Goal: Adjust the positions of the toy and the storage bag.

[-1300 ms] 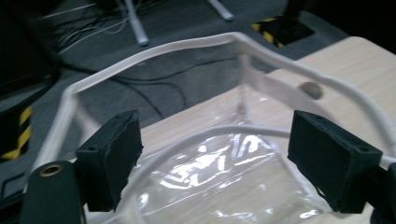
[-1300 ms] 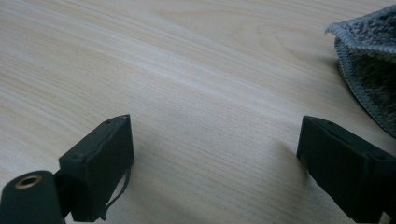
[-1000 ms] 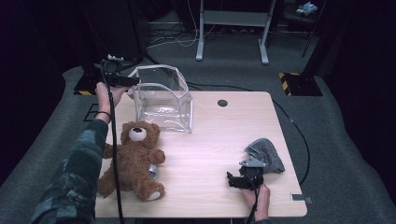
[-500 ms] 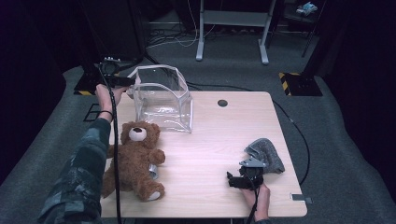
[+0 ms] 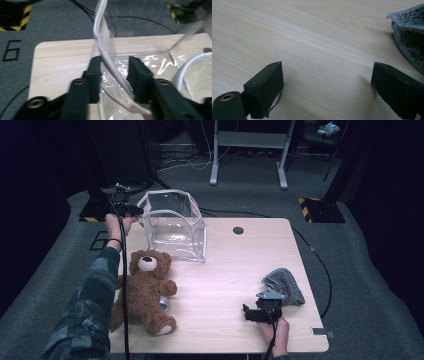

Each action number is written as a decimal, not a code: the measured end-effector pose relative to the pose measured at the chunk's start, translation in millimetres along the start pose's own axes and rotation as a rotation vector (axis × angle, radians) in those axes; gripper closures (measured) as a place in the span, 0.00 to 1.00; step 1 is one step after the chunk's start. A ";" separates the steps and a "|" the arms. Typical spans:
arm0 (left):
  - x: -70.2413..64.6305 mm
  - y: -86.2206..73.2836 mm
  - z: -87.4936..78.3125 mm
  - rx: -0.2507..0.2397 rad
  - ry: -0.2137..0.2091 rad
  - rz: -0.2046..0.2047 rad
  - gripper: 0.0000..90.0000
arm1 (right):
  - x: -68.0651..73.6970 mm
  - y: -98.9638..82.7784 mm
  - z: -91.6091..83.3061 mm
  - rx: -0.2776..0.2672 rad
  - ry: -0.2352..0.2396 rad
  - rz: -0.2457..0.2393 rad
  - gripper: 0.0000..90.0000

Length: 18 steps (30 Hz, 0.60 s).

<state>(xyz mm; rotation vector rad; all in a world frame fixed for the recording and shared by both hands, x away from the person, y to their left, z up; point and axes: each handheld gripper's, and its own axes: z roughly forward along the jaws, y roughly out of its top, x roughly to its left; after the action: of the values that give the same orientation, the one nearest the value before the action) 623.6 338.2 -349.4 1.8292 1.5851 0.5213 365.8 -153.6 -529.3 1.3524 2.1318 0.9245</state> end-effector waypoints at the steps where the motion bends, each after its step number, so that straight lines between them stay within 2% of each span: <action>1: -3.5 -0.4 1.2 -0.014 0.004 -0.023 0.76 | 0.1 0.0 0.0 0.000 -0.001 0.000 0.11; 4: -7.3 0.7 1.0 -0.001 -0.018 0.019 0.86 | 0.1 -0.2 0.1 -0.002 -0.003 -0.002 0.11; 5: -10.4 0.9 1.8 -0.005 -0.031 0.014 0.87 | 0.0 0.0 -0.2 0.003 0.000 -0.006 0.11; 6: -12.3 1.4 2.4 -0.007 -0.032 0.026 0.89 | 0.1 0.0 -0.2 0.002 0.000 -0.005 0.11; 8: -20.8 2.3 4.3 -0.014 -0.046 0.027 0.90 | 0.1 0.0 -0.1 0.001 -0.001 -0.005 0.11; 10: -26.4 3.4 5.9 -0.014 -0.049 0.055 0.92 | 0.2 0.0 -0.2 0.002 0.000 -0.005 0.11; 13: -36.0 4.5 8.8 -0.015 -0.061 0.075 0.92 | 0.2 0.0 -0.2 0.002 -0.001 -0.005 0.11; 18: -45.8 5.8 11.6 -0.016 -0.075 0.103 0.93 | 0.7 -0.1 -0.1 -0.001 -0.002 -0.002 0.11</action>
<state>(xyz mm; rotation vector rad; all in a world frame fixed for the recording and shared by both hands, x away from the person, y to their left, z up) 626.9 290.7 -348.2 1.9031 1.4395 0.5039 365.3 -153.0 -529.4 1.3505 2.1306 0.9228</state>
